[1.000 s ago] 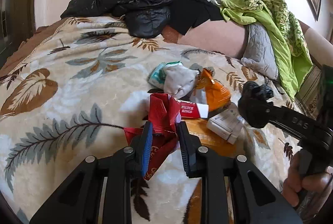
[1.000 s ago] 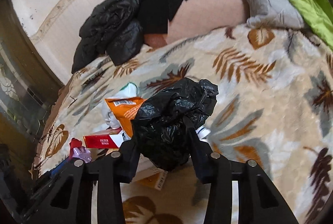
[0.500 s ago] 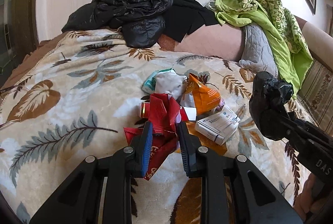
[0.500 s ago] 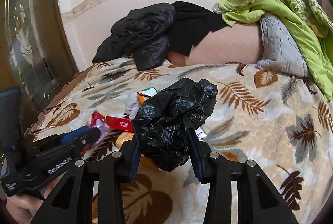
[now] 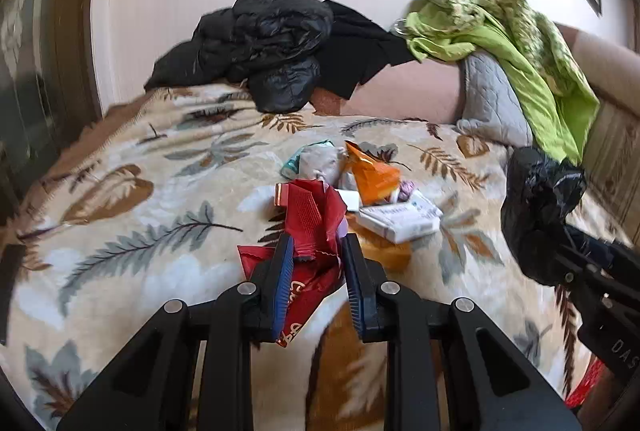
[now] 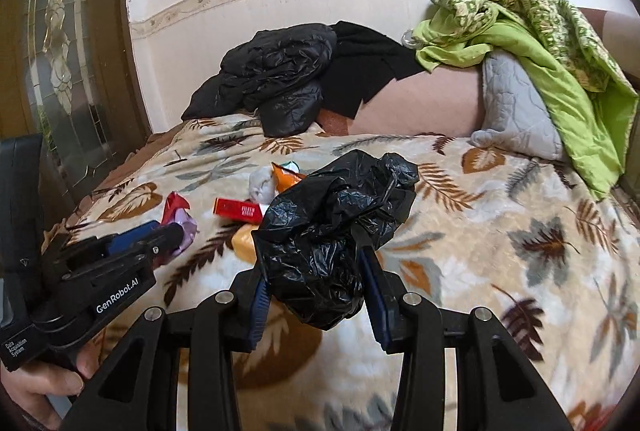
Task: Collect trash
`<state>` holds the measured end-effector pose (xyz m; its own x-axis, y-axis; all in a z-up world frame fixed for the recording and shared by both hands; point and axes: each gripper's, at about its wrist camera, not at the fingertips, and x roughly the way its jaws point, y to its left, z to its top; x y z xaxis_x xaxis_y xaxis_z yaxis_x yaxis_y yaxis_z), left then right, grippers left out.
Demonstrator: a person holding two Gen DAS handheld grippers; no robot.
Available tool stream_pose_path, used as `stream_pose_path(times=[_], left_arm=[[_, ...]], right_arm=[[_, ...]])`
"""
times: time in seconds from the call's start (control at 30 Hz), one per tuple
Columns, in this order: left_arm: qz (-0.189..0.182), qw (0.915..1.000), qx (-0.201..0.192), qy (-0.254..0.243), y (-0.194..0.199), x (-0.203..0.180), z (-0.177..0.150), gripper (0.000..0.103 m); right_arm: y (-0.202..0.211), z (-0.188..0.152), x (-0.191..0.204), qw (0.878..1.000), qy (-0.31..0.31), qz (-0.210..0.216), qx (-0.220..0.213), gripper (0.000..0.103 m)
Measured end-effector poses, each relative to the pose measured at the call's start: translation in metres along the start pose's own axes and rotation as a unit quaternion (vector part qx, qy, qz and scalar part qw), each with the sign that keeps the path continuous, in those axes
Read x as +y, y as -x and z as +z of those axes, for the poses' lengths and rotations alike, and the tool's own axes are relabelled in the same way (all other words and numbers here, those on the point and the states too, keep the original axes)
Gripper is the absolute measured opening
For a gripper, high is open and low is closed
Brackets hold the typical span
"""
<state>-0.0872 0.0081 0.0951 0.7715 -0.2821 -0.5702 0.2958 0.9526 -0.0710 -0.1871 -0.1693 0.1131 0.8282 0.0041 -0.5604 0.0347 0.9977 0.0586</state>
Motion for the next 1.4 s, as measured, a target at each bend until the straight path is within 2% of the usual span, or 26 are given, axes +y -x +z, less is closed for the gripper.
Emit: stream_pose_path(times=[0.3, 0.57, 0.97, 1.4], left_arm=[[0.022, 0.9978, -0.025, -0.058, 0.056, -0.027, -0.03, 0.024], [0.041, 0.9968, -0.018, -0.065, 0.046, -0.031, -0.038, 0.024], [0.042, 0.998, -0.001, -0.046, 0.029, -0.018, -0.037, 0.024], [0.041, 0.9981, 0.0, -0.045, 0.029, -0.018, -0.037, 0.024]], right_arm=[[0.052, -0.028, -0.005, 1.0, 0.005, 0.003, -0.019, 0.045], [0.053, -0.032, 0.002, 1.0, 0.021, -0.009, -0.019, 0.045], [0.041, -0.032, 0.01, 0.999, 0.037, 0.001, -0.009, 0.045], [0.04, -0.031, 0.012, 0.999, 0.038, 0.003, -0.008, 0.045]])
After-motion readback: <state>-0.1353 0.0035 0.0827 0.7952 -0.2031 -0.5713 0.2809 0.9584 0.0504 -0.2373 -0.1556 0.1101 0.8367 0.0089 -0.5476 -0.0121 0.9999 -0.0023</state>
